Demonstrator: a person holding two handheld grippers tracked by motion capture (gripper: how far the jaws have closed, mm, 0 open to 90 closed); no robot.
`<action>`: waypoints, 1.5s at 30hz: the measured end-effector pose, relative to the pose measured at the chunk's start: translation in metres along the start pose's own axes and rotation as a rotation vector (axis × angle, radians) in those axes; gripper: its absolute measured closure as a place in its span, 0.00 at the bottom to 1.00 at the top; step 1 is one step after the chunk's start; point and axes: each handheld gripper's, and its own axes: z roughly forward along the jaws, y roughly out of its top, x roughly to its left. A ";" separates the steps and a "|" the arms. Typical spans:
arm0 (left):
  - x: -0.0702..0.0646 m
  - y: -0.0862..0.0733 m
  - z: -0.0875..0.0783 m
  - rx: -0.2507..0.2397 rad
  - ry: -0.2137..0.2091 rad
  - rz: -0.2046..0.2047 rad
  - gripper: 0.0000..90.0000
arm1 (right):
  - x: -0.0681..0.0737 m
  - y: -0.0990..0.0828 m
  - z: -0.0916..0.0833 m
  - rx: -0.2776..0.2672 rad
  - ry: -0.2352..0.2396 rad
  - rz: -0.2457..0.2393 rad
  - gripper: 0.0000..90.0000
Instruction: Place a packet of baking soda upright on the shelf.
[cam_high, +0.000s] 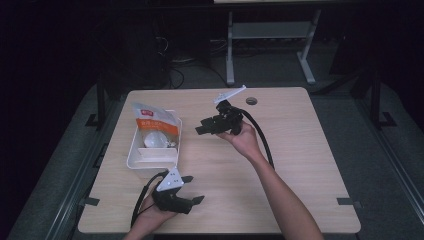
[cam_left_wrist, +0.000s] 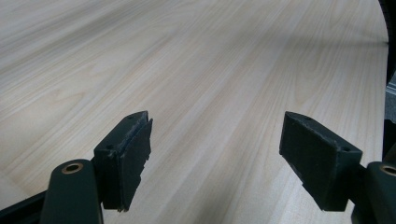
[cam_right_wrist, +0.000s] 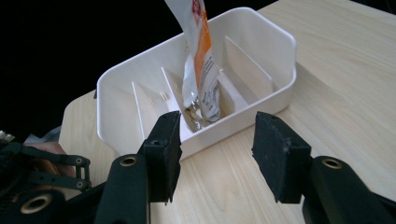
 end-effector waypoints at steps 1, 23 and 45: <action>0.000 0.000 0.000 0.002 0.000 0.001 0.27 | 0.000 0.000 0.000 0.000 0.000 0.000 0.55; 0.004 0.000 0.002 0.000 0.005 -0.007 0.26 | -0.007 -0.018 -0.043 -0.025 -0.042 0.026 0.45; 0.004 0.000 0.005 0.007 0.007 -0.008 0.26 | -0.012 -0.038 -0.069 -0.028 -0.074 0.053 0.41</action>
